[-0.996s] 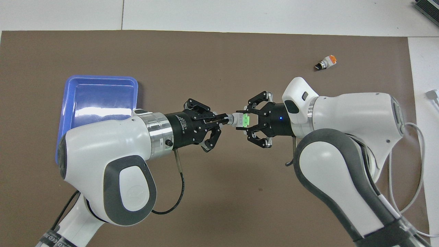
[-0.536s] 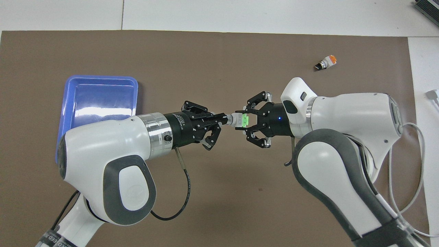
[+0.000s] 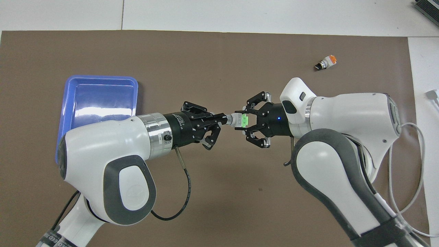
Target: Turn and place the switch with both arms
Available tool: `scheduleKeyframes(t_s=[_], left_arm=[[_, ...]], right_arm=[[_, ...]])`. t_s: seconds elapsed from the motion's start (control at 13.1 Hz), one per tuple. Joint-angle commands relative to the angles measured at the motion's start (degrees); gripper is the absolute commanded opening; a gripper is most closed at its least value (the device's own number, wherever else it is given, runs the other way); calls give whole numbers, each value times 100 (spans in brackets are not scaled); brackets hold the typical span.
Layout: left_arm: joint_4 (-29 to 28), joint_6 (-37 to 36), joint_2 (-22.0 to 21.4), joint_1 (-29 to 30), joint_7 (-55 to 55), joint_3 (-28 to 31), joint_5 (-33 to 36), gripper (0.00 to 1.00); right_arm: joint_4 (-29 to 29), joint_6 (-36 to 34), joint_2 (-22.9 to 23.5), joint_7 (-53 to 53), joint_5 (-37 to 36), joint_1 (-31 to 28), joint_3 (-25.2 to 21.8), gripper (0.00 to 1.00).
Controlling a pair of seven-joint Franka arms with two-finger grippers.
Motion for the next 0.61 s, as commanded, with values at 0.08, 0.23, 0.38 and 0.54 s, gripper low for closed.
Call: scheduleKeyframes(t_s=[0.08, 0.23, 0.38, 0.54], left_arm=[[-176, 422, -9, 96, -29, 74, 181, 0], [-176, 422, 8, 96, -3, 74, 645, 0], [-176, 379, 17, 105, 32, 74, 1199, 0], [-176, 213, 17, 192, 67, 74, 2041, 0]], right_arm=[[-121, -55, -178, -8, 175, -58, -9, 100], [-121, -55, -186, 1, 175, -58, -9, 100], [-113, -55, -239, 27, 149, -76, -35, 100], [-121, -64, -239, 289, -113, -137, -53, 100]])
